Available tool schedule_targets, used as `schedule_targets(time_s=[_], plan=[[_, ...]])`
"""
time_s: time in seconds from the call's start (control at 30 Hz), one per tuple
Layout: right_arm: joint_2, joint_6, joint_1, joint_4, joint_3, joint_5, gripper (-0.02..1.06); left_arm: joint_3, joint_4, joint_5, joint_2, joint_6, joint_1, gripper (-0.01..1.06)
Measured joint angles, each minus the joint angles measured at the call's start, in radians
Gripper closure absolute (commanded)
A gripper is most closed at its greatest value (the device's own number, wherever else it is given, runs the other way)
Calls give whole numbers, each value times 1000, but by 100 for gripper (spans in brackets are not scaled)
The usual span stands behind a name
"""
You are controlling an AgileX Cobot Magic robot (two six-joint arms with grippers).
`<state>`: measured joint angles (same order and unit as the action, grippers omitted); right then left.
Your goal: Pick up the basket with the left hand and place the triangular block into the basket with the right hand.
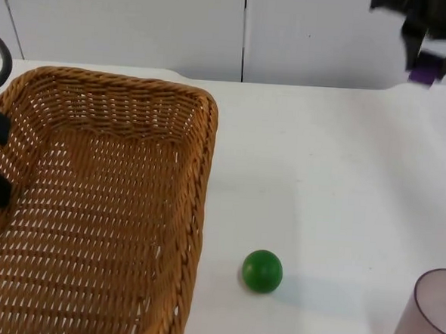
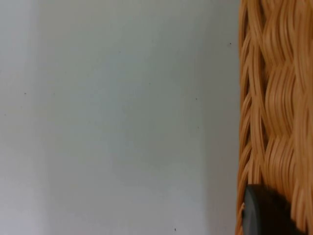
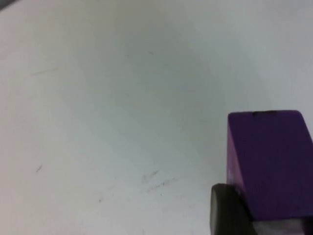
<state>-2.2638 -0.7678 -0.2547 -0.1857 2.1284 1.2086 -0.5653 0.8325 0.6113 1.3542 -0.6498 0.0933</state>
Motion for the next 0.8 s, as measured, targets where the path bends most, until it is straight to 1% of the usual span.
schedule_targets(time_s=[0.07, 0.1, 0.17, 0.2, 0.23, 0.27, 0.3, 0.37, 0.4, 0.47, 0.53, 0.57, 0.63, 0.7, 0.73, 0.8], plan=[[43, 120, 21, 35, 0, 2, 105, 0, 20, 4, 0, 0, 0, 105], [60, 202, 31, 52, 0, 2, 105, 0, 29, 11, 0, 0, 0, 105], [83, 327, 45, 85, 0, 3, 105, 0, 31, 26, 0, 0, 0, 105], [83, 327, 45, 85, 0, 3, 105, 0, 31, 26, 0, 0, 0, 105], [97, 448, 48, 102, 0, 5, 105, 0, 31, 28, 0, 0, 0, 105], [103, 501, 48, 107, 0, 5, 105, 0, 33, 28, 0, 0, 0, 105], [116, 602, 45, 112, 0, 5, 105, 0, 33, 28, 0, 0, 0, 105], [145, 726, 32, 126, 0, 5, 105, 0, 33, 28, 0, 0, 0, 105], [145, 726, 32, 126, 0, 5, 105, 0, 33, 28, 0, 0, 0, 105], [180, 815, 16, 149, 0, 7, 105, 0, 33, 28, 0, -2, 0, 105], [222, 866, -9, 144, 0, 7, 105, 0, 33, 28, 0, -13, 0, 105], [222, 866, -9, 144, 0, 7, 105, 0, 33, 28, 0, -13, 0, 105], [257, 891, -37, 122, 0, 7, 105, 0, 33, 28, 0, -23, 0, 105], [294, 903, -84, 100, 0, 7, 105, 0, 33, 28, 0, -36, 0, 105], [294, 903, -84, 100, 0, 7, 105, 0, 33, 28, 0, -36, 0, 105], [315, 918, -137, 96, 0, 7, 105, 0, 33, 28, 0, -61, 0, 105]])
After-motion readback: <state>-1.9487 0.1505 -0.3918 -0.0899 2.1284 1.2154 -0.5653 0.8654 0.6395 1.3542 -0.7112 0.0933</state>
